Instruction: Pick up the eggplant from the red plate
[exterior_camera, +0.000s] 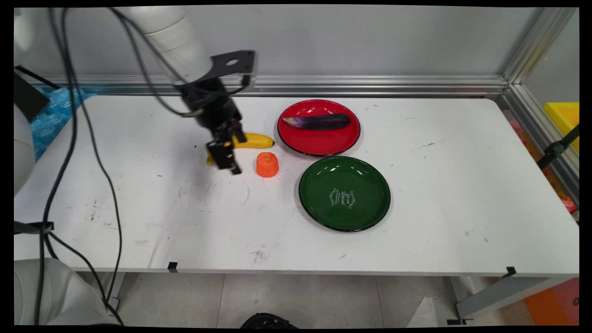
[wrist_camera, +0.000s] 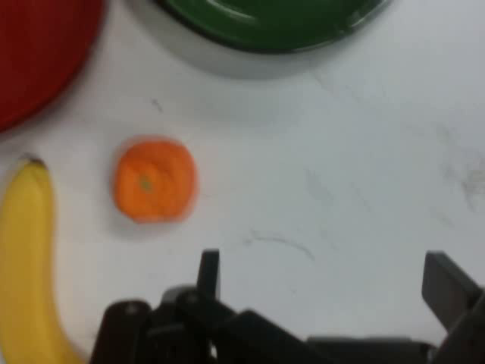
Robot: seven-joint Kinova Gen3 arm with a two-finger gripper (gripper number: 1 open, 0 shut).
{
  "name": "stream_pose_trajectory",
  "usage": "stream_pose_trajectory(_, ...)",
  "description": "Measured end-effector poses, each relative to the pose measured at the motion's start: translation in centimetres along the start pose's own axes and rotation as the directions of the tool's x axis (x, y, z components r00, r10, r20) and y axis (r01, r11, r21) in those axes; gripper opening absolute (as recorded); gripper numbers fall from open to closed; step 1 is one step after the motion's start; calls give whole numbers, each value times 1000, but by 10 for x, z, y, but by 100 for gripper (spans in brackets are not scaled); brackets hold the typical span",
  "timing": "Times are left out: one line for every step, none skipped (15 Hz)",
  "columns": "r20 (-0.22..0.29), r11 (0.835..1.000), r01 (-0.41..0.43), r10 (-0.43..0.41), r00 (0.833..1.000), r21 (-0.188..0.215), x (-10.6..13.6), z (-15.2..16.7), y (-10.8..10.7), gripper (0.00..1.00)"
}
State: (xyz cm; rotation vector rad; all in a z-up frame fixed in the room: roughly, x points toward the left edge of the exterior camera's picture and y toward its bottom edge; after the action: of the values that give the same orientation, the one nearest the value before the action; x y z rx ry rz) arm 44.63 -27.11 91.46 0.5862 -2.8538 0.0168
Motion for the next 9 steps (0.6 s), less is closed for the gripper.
stream_pose_trajectory(-14,1000,4,-4,1000,16,9,5,-11,100)
stream_pose_trajectory(-23,1000,6,-6,1000,25,15,8,-17,100)
stream_pose_trajectory(-30,999,7,-6,1000,33,19,10,-23,100)
stream_pose_trajectory(-42,999,8,-7,999,43,26,14,-31,100)
stream_pose_trajectory(-49,999,8,-6,999,49,30,17,-37,100)
stream_pose_trajectory(-62,998,6,-3,998,61,38,22,-47,100)
stream_pose_trajectory(-74,997,3,2,997,74,46,27,-57,100)
stream_pose_trajectory(-83,996,0,7,996,86,52,32,-66,100)
stream_pose_trajectory(-95,995,-4,13,995,99,59,36,-76,100)
